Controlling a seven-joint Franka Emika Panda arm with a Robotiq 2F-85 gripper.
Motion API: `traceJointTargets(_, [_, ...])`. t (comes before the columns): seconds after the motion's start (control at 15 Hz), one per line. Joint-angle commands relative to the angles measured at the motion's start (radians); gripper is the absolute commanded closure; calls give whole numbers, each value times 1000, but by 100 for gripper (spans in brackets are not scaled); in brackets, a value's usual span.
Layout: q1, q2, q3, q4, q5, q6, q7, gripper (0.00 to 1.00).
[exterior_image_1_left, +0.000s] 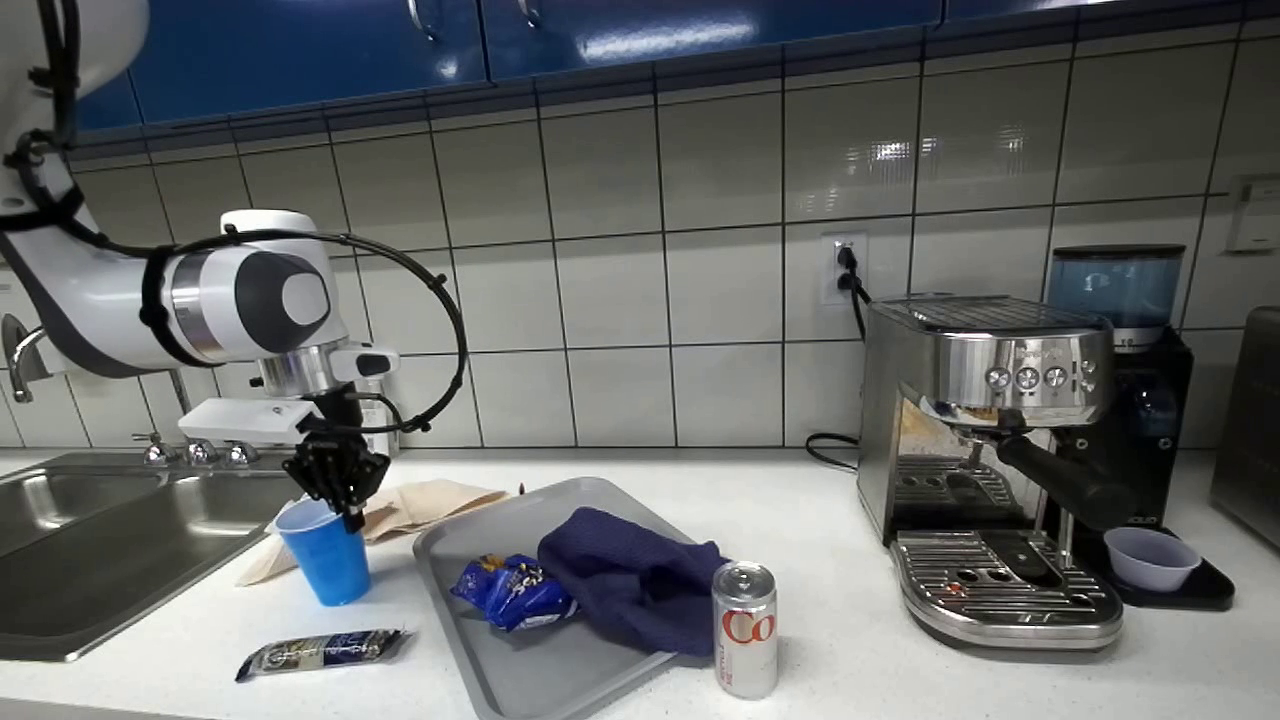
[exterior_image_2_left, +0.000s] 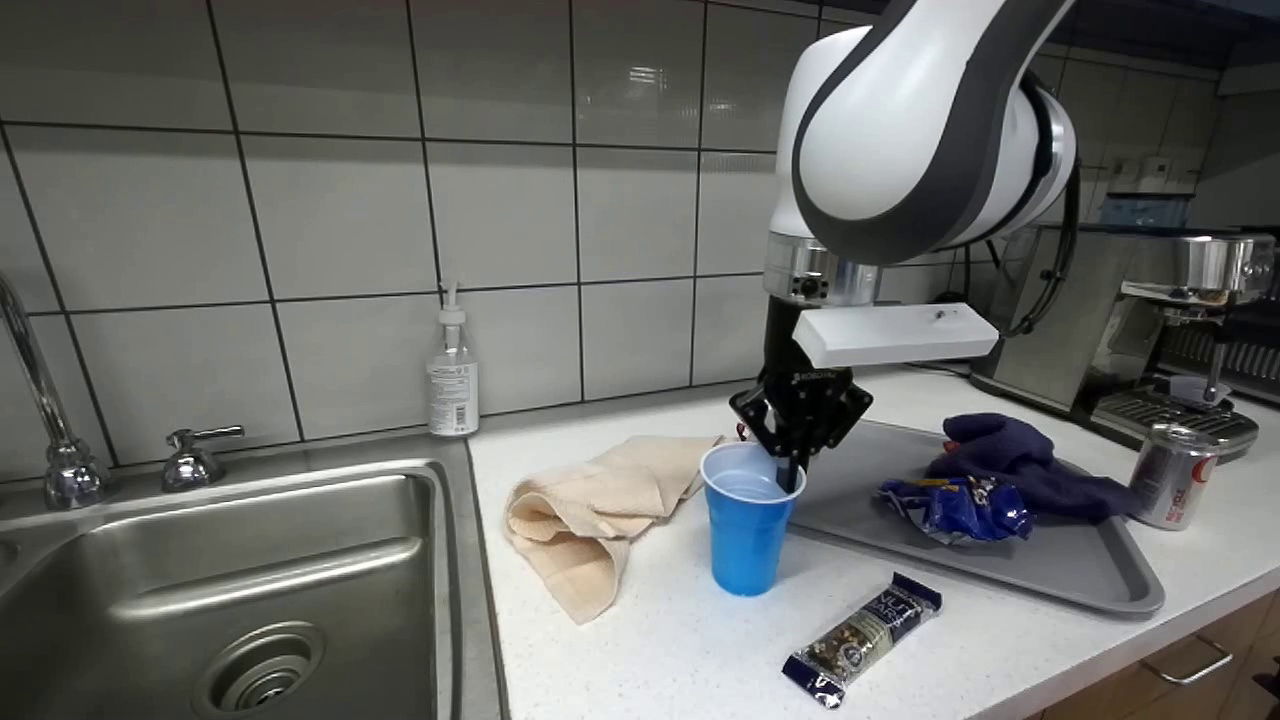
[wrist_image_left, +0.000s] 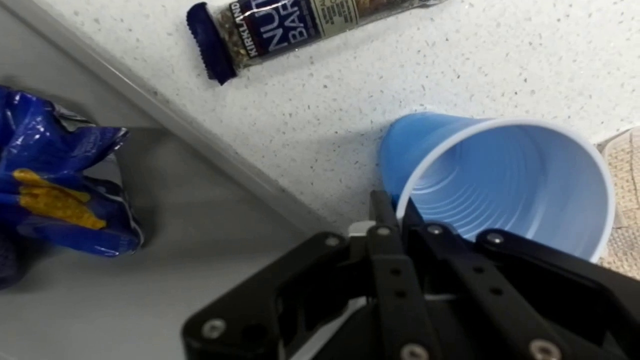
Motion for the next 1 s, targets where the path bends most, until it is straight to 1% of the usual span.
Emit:
traceJointTargets(0.0, [-11, -21, 10, -8, 7, 7, -8, 99])
traceJointTargets(0.13, [-20, -47, 23, -16, 54, 2, -46, 99])
traceJointTargets(0.4, [-41, -97, 39, -6, 192, -32, -129, 99])
traceJointTargets(0.6, [-57, -120, 22, 18, 263, -57, -153, 99])
traceJointTargets(0.93, [-103, -119, -8, 74, 323, -107, -146, 99])
